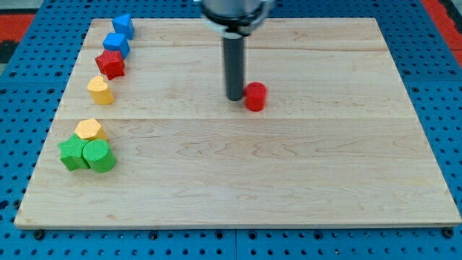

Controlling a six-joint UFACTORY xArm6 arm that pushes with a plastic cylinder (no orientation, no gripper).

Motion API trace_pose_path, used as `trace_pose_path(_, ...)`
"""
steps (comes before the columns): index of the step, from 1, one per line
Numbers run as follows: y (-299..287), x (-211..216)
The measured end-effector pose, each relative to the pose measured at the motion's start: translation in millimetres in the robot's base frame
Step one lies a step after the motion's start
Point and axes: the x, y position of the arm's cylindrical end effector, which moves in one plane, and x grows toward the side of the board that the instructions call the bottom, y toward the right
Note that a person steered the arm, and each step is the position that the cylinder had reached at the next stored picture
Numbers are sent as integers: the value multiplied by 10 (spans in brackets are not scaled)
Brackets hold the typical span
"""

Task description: Point your arm towards red star

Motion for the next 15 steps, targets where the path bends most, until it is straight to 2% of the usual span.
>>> trace_pose_path(1,505,285)
trace_pose_path(3,1331,265)
trace_pose_path(4,997,265)
trace_pose_path(5,-212,26)
trace_pose_path(6,-1156,185)
trace_pose_path(7,-1955,383)
trace_pose_path(8,-2856,153)
trace_pose_path(9,-3300,114)
trace_pose_path(10,-3130,-450)
trace_pose_path(13,-3003,-581)
trace_pose_path(15,-3121,-694)
